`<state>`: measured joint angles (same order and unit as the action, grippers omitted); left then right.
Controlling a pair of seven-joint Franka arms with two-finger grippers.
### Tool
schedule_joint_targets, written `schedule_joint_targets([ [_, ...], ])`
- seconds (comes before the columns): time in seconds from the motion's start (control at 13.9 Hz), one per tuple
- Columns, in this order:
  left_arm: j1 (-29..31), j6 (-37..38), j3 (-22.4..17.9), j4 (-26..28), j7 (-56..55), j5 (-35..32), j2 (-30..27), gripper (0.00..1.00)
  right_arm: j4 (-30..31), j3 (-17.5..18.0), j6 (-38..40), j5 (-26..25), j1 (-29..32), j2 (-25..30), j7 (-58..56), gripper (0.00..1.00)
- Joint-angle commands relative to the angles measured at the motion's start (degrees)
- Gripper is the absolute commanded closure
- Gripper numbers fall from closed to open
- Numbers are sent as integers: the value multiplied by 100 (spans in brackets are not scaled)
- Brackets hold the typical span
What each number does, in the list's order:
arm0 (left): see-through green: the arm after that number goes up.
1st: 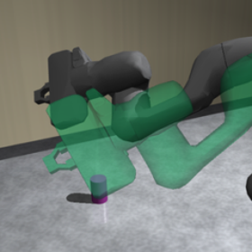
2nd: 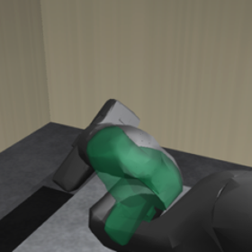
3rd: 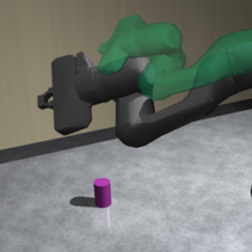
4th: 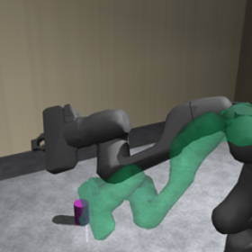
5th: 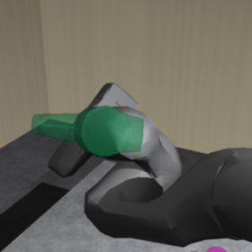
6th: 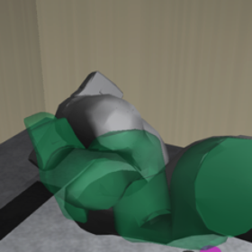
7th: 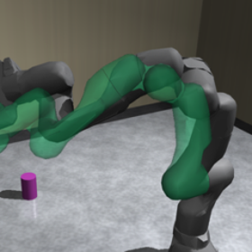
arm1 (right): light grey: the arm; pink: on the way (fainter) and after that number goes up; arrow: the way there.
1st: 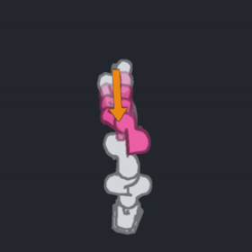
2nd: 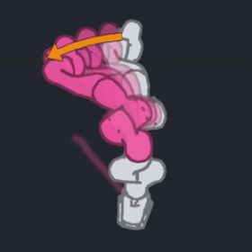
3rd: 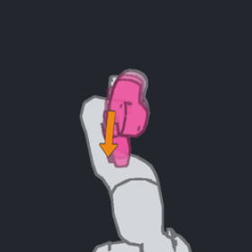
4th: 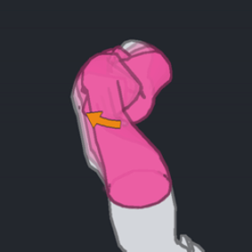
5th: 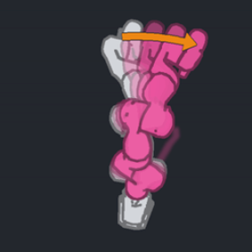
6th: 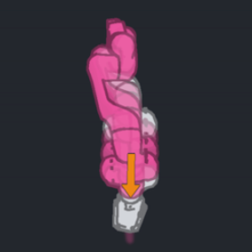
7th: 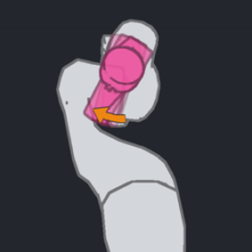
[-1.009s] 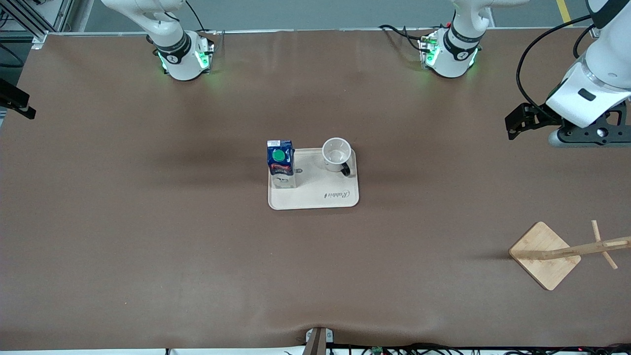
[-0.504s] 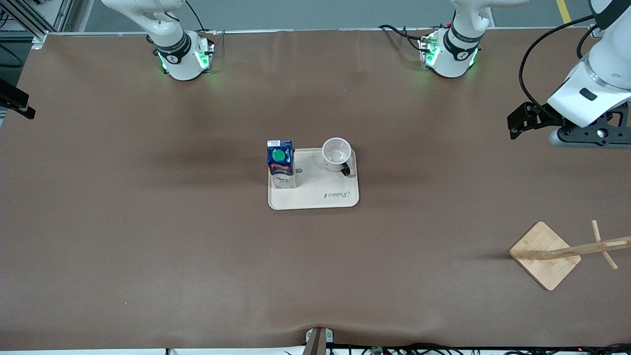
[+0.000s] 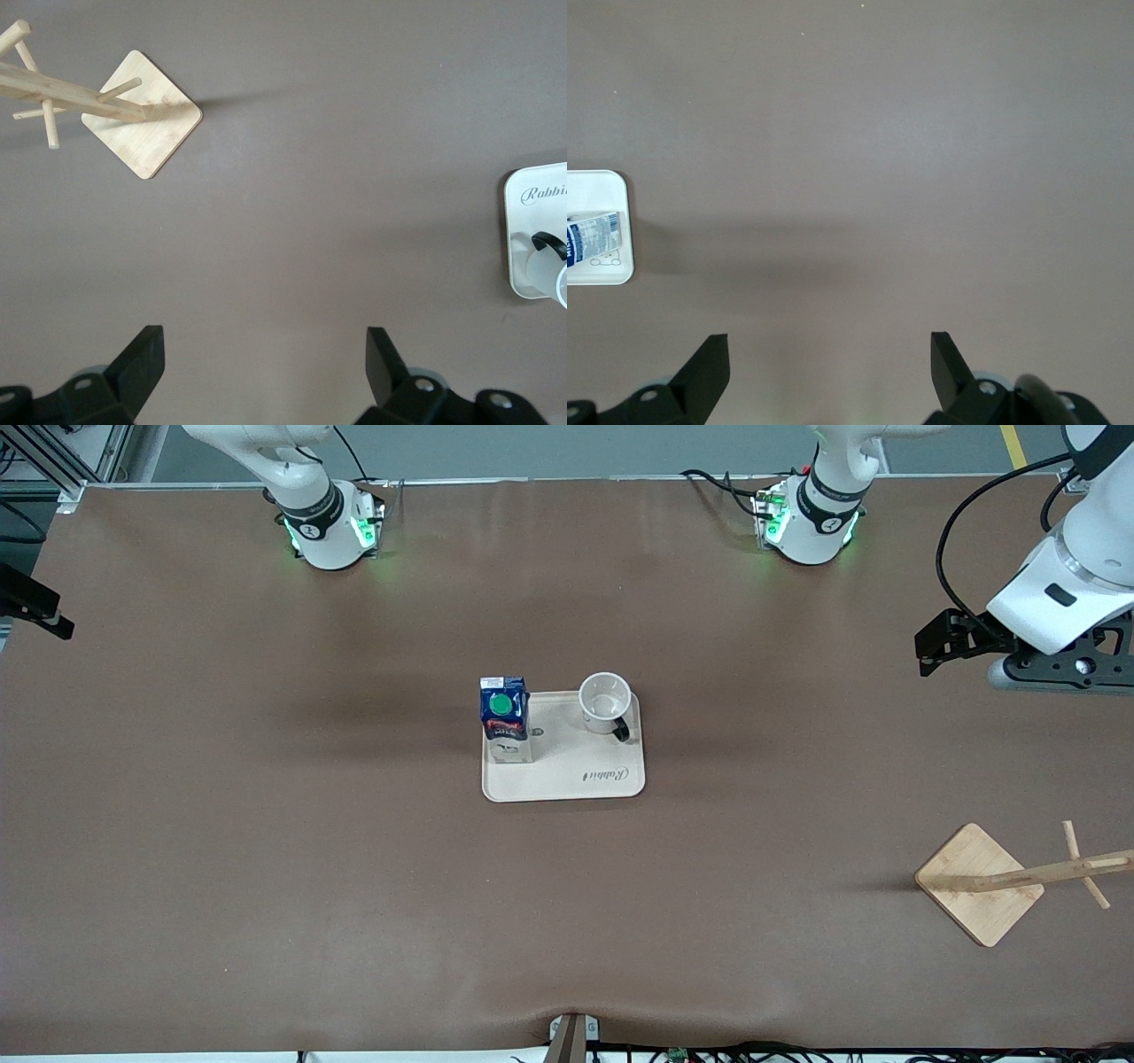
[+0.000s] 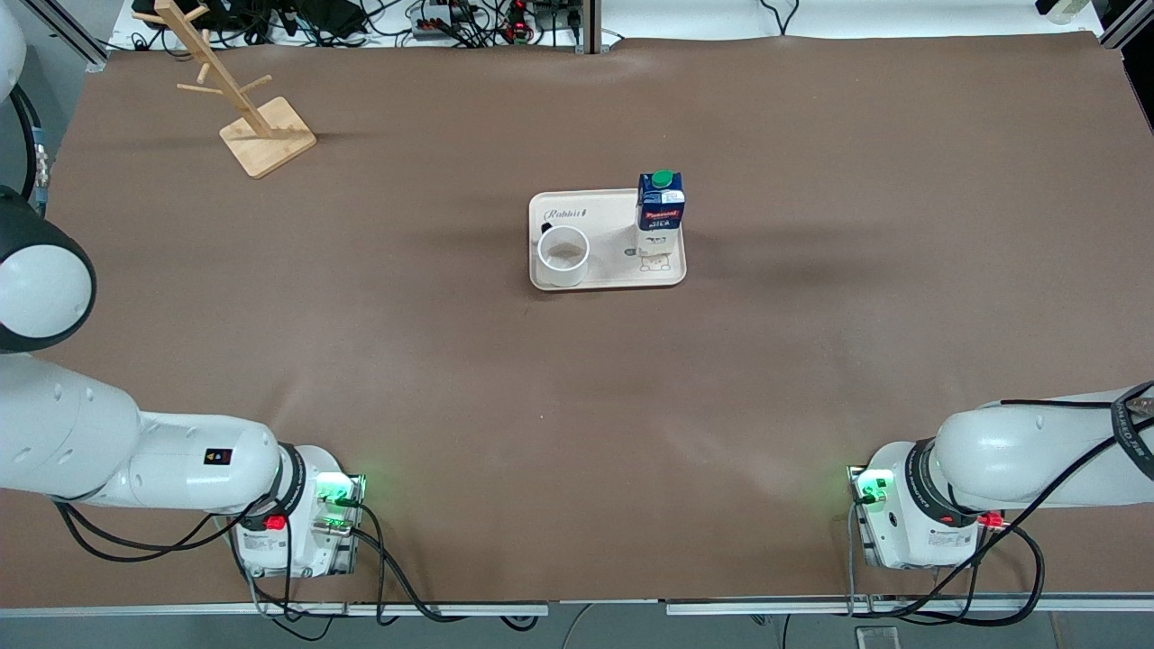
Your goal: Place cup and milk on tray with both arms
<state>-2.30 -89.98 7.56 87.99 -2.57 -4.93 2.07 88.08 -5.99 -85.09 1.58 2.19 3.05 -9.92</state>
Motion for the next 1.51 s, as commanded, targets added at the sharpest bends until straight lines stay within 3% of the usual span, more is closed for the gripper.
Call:
schedule_joint_targets([
  [0.0, -16, 15, -9, -204, 107, -26, 179, 0, 34, 142, 27, 124, 53, 46, -63, 0],
  [0.22, -43, 6, -26, -484, 99, -26, 416, 0, 34, 256, 36, 132, 53, 46, -54, 0],
  [1.44, -60, -11, 18, -494, -15, 10, 373, 0, 69, 230, 36, 124, -8, 29, -54, 0],
])
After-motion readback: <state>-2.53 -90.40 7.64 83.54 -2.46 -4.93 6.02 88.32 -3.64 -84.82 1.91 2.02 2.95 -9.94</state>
